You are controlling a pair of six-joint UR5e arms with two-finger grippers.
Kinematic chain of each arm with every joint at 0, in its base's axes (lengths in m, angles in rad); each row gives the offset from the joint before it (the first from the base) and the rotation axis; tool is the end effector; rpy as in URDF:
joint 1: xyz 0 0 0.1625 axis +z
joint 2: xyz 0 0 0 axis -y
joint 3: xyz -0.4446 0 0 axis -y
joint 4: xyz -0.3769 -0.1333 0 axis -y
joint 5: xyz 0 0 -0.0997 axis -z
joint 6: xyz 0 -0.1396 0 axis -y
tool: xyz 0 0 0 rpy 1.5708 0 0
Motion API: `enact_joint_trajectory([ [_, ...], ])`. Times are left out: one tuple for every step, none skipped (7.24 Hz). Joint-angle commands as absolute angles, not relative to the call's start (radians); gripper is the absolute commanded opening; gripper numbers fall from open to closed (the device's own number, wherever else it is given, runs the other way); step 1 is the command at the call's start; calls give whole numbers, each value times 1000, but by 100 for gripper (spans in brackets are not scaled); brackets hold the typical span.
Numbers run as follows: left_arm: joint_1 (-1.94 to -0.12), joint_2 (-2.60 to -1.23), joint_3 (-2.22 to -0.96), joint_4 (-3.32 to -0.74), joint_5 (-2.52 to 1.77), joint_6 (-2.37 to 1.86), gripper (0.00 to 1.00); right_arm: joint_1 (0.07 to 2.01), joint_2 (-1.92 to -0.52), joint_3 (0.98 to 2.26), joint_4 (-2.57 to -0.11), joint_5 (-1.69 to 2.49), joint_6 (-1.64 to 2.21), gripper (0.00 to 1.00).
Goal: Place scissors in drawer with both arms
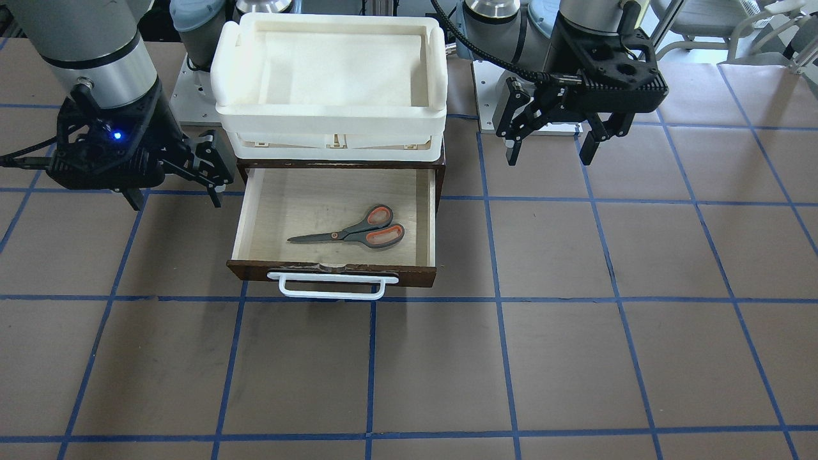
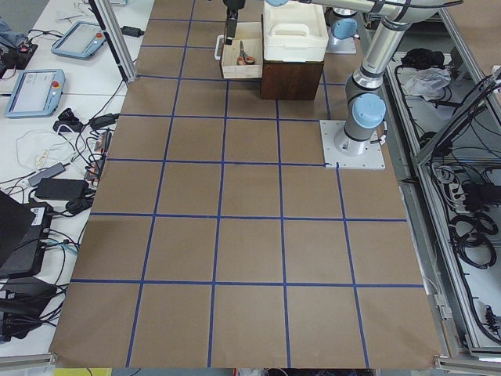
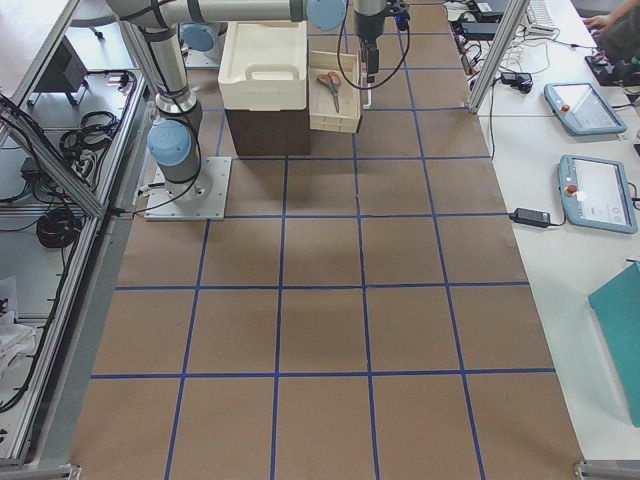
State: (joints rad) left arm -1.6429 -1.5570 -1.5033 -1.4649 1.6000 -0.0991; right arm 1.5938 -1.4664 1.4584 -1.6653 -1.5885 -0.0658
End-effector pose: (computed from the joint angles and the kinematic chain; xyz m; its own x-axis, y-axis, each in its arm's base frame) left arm -0.1644 -0.4829 0.5191 -0.9995 -0.0307 -0.0101 -0.0282 0.9818 -0.1880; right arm 0.1431 -0.5335 0.4791 -0.9960 -0.0865 0.0243 -0.0886 0.9909 -0.1009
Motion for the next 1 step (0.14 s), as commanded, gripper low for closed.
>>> enact_joint_trajectory([
  [-1643, -1557, -1503, -1465, 1600, -97, 100, 1594, -1466, 1459, -1666, -1588, -66, 100],
])
